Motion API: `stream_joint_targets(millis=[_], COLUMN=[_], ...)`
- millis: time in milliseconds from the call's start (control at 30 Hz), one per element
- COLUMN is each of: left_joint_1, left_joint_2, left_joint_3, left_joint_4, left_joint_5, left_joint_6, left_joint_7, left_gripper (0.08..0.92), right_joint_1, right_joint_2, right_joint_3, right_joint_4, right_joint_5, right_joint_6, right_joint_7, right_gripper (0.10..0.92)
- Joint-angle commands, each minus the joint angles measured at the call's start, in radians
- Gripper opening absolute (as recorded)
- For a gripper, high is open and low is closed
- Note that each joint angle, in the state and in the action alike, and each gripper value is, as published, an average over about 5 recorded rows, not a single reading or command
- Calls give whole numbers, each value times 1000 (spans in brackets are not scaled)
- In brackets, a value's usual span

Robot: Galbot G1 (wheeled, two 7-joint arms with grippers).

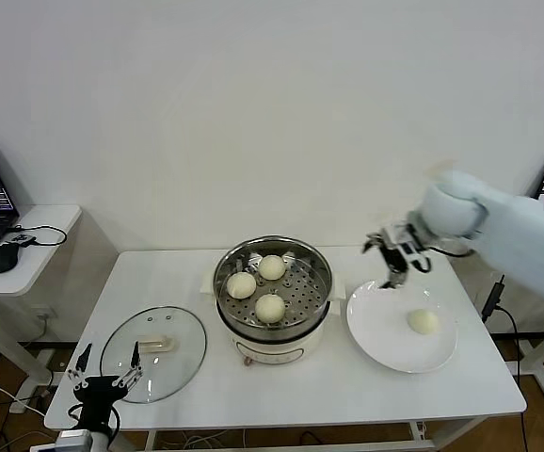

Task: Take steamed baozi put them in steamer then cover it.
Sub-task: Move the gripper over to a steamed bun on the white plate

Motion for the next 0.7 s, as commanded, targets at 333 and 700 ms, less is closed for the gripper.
stream_joint_targets(millis=[333,700], left_joint_1=[10,10], left_joint_2=[4,4], left_joint_3=[0,-12], left_joint_4=[1,13], left_joint_5=[8,7], left_joint_6=[10,10], left_joint_7=[2,2], left_gripper=[823,823], right_joint_1=[-542,-577], right_joint_2=[-57,67], right_joint_3=[441,475], right_joint_4=[-229,-386], right_joint_5=[-233,-301], right_joint_6=[26,52], right_joint_7=[5,32], right_gripper=[823,822])
